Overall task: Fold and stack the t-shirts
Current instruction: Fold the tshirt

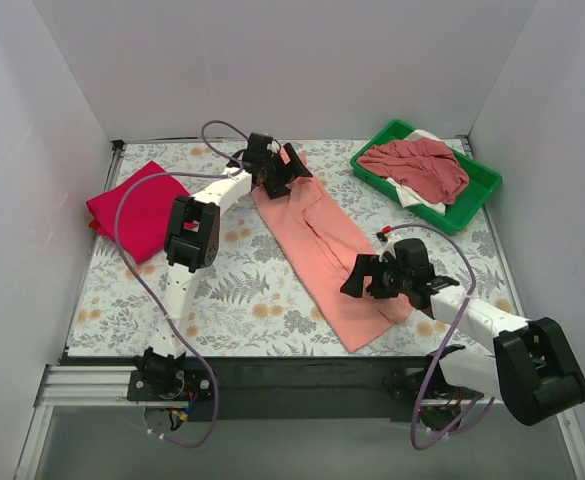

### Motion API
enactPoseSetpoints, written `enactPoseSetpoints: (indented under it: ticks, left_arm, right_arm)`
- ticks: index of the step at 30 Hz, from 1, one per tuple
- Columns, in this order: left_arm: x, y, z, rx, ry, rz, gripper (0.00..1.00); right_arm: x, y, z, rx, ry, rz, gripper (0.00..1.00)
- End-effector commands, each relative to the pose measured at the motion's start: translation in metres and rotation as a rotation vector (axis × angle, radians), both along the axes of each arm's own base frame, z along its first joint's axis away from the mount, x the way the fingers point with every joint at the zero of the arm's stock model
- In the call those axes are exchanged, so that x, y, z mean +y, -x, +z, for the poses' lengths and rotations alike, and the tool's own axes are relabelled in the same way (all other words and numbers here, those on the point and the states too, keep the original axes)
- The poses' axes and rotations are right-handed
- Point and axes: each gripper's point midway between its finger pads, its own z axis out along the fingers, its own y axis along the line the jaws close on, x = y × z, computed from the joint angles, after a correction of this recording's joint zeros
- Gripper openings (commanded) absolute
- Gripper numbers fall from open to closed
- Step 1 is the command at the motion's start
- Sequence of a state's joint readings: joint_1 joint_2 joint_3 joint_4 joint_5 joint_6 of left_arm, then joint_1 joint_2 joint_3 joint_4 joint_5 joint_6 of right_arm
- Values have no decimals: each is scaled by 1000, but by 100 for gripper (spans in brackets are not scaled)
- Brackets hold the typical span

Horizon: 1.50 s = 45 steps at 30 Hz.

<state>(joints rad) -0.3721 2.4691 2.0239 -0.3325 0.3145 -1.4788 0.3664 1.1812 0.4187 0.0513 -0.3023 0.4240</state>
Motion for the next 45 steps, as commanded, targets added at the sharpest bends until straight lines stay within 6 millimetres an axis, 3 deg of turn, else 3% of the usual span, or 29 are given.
enactPoseSetpoints:
  ticks: [1, 7, 15, 25, 38, 41, 42, 45]
  left_arm:
    - [-17, 24, -51, 155, -3, -36, 91]
    - [-41, 2, -50, 113, 116, -15, 93]
    - [-67, -21, -49, 51, 250, 0, 94]
    - [-78, -51, -52, -44, 329, 56, 96]
    - [-76, -64, -42, -149, 302, 67, 96]
    - [-76, -65, -21, -177, 301, 57, 97]
    - [-76, -67, 1, -205, 309, 53, 97]
    - [-74, -72, 43, -277, 302, 53, 97]
  right_arm:
    - [14, 49, -13, 154, -45, 57, 98]
    - [35, 72, -2, 152, -111, 149, 98]
    - [78, 87, 1, 155, -145, 287, 98]
    - [88, 84, -9, 145, -89, 287, 98]
    - [95, 82, -13, 157, -83, 303, 99]
    - [96, 80, -3, 132, -98, 304, 98]
    - [96, 78, 0, 121, -94, 304, 98]
    - [96, 69, 22, 61, -84, 299, 98]
